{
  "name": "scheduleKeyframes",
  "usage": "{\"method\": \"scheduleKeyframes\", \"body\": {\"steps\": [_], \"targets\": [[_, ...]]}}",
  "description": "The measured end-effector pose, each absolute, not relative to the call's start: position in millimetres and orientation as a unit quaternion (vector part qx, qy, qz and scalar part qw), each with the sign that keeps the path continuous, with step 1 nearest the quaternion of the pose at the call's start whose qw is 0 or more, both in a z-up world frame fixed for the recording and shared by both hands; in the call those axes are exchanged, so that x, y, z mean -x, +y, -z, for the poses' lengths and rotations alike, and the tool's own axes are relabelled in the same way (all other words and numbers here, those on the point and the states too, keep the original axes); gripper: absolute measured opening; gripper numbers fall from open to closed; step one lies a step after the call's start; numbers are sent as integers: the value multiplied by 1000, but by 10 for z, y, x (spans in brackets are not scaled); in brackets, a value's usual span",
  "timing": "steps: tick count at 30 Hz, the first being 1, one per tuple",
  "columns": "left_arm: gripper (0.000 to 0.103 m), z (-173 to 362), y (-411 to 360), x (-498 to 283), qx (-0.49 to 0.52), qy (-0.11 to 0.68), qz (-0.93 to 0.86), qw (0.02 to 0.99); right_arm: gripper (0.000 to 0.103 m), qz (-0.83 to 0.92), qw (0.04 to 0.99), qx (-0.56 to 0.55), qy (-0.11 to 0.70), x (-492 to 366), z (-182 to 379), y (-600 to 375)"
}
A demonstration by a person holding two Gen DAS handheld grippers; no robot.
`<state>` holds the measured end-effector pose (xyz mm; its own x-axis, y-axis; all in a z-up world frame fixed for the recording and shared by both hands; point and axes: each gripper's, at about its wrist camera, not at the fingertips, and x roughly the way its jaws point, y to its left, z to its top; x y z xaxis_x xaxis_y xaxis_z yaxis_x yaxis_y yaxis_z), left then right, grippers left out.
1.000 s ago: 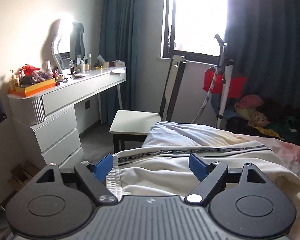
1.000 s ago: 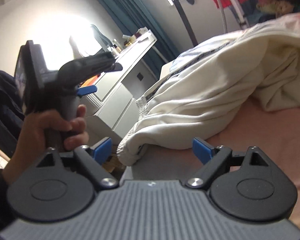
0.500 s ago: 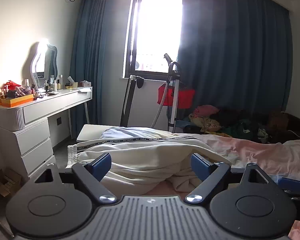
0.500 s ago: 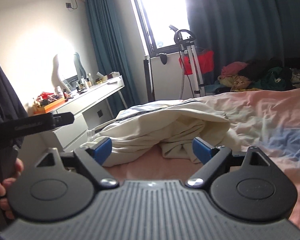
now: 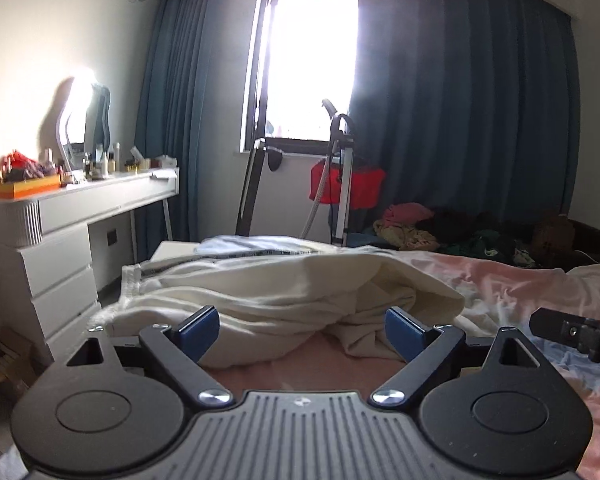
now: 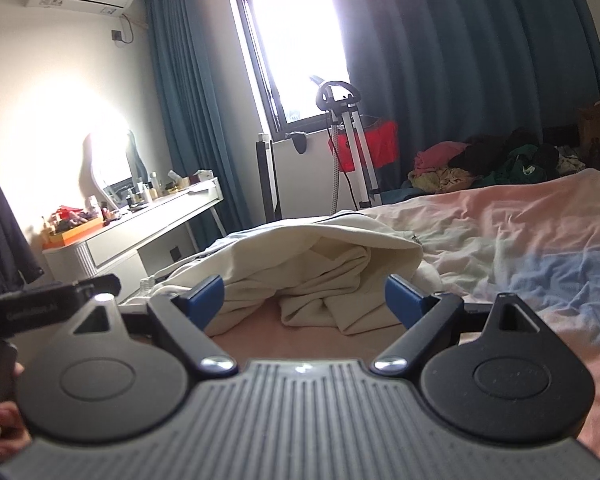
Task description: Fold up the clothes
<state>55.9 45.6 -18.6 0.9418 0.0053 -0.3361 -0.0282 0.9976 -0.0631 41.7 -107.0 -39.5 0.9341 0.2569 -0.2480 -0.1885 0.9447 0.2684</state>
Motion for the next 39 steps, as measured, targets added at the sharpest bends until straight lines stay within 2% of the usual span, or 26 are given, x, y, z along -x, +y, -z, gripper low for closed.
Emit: {"method": "scheduleKeyframes", "body": {"steps": [5, 17, 21, 26, 33, 35, 39], "targets": [[91, 333, 555, -730, 21, 188, -18, 982, 89, -98, 976, -111, 159, -509, 497, -1007], [92, 266, 696, -642, 58, 191, -18, 980, 89, -93, 973, -114, 178, -490, 627, -901], [92, 260, 706, -613, 60, 193, -23, 979, 89, -118, 955, -158, 221, -613, 698, -920], [93, 251, 810, -588, 86, 187, -51, 977, 89, -125, 915, -280, 264, -1120, 715, -1081], [93, 401, 1275, -819, 214, 210, -62, 952, 89, -115, 856, -430, 263, -2338, 798, -1223], [93, 447, 1386, -888, 226, 214, -75, 947, 84, -98, 841, -458, 272, -2693, 891, -1191], [93, 524, 1509, -1027, 225, 214, -88, 947, 79, -35, 844, -461, 271, -3190, 1093, -1112]]}}
